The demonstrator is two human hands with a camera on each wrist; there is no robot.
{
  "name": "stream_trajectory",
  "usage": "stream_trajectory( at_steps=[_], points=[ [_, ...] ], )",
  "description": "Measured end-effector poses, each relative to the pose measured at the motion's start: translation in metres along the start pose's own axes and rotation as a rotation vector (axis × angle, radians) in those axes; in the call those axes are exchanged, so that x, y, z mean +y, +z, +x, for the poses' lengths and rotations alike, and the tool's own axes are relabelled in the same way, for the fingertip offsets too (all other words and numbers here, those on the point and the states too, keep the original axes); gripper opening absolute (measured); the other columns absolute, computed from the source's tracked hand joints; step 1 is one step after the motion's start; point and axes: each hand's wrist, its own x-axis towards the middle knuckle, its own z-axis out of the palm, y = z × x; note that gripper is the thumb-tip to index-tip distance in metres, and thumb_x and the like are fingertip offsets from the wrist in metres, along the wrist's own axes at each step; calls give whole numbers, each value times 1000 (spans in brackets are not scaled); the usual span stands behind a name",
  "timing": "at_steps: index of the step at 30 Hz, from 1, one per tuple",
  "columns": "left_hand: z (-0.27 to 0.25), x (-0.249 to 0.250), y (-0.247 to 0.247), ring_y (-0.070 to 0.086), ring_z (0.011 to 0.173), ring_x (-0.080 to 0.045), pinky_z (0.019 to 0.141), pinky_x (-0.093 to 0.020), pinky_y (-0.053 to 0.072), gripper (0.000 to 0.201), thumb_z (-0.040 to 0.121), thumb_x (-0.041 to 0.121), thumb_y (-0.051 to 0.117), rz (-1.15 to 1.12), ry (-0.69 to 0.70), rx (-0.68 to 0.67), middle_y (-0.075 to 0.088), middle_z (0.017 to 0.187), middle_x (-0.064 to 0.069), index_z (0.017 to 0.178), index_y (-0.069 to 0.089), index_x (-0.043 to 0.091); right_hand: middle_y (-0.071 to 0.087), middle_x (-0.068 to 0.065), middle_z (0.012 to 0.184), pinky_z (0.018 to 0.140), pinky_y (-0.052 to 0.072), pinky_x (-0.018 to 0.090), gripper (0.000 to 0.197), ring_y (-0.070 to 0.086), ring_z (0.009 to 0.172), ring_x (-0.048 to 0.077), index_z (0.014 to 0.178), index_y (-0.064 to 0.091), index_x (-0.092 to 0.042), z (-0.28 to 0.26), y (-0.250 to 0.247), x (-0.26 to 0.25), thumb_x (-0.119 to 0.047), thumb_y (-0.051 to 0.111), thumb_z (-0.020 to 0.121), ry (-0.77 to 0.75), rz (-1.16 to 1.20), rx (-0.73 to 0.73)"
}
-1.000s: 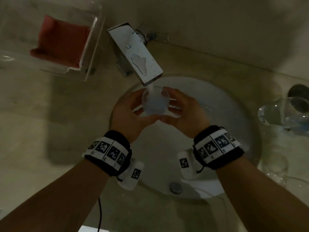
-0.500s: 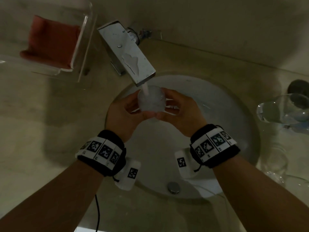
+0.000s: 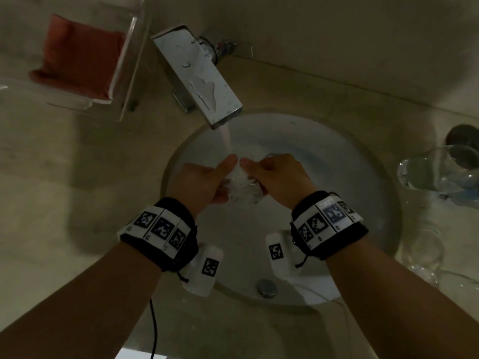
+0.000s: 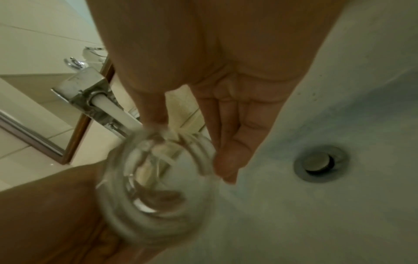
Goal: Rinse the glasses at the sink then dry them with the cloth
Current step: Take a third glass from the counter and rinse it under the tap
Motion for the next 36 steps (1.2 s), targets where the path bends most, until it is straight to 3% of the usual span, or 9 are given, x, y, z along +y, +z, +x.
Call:
stream_trajectory(
  at_steps=[1, 3, 6, 12, 16, 22, 28, 32, 36],
  points=[
    [0, 0, -1, 73, 74, -18, 71, -31, 62, 39, 83, 40, 77, -23, 49, -19, 76, 80, -6, 94, 75, 3, 75, 7, 101, 72, 54, 23, 57, 71, 89, 20, 115, 70, -7, 1, 1, 0, -56, 64, 87, -42, 20, 9],
    [-1, 1, -3, 72, 85, -9, 78, -26, 61, 39, 85, 16, 78, -45, 178, -46, 73, 99, -5, 119, 67, 2, 68, -1, 117, 88, 56, 31, 49, 67, 101, 16, 127, 61, -15, 2, 1, 1, -36, 76, 85, -147, 106, 26],
    [-5, 6, -5, 69, 81, 3, 67, -14, 55, 45, 79, -16, 71, -116, 306, -85, 66, 106, -6, 118, 59, 4, 62, 2, 128, 95, 57, 42, 56, 65, 109, 21, 129, 56, -16, 2, 2, 4, -15, 82, 79, -229, 230, 25],
    [-4, 8, -5, 66, 104, -21, 70, -19, 57, 59, 74, -25, 69, -226, 330, -132, 62, 125, -10, 119, 57, 11, 61, 1, 132, 97, 56, 36, 62, 63, 116, 16, 130, 54, -16, 3, 3, 6, -6, 84, 76, -302, 284, 56],
    [-3, 6, -6, 66, 110, -19, 75, -19, 57, 65, 74, -22, 71, -201, 352, -113, 62, 131, -10, 127, 56, 12, 61, -1, 131, 99, 55, 34, 65, 62, 116, 13, 131, 53, -18, 5, 5, 4, -8, 84, 75, -321, 282, 66],
    [1, 7, -10, 66, 106, -11, 85, -24, 58, 66, 73, -20, 73, -218, 365, -116, 64, 118, 7, 125, 56, 18, 61, 1, 130, 99, 55, 35, 66, 62, 116, 15, 132, 53, -14, 9, 6, 2, -5, 84, 75, -319, 336, 52],
    [5, 3, -13, 65, 110, -10, 88, -24, 57, 65, 76, -16, 73, -197, 391, -133, 64, 119, 9, 126, 55, 21, 62, 0, 127, 95, 56, 30, 64, 63, 111, 13, 132, 53, -15, 8, 7, 3, -8, 84, 77, -310, 335, 55],
    [7, 2, -11, 72, 102, -15, 93, -39, 59, 19, 91, 21, 72, -45, 292, -111, 75, 107, -1, 110, 71, 21, 67, -4, 121, 93, 57, 37, 61, 66, 104, 14, 132, 57, -21, 14, 8, 1, -54, 70, 82, -176, 90, 88],
    [9, 2, -3, 74, 82, -25, 85, -40, 61, 45, 93, 53, 60, 76, 57, -70, 76, 84, -8, 80, 74, 13, 74, 4, 97, 81, 56, 35, 68, 69, 89, 21, 103, 70, -8, 15, 12, -1, -71, 50, 87, -5, -8, 42]
  ],
)
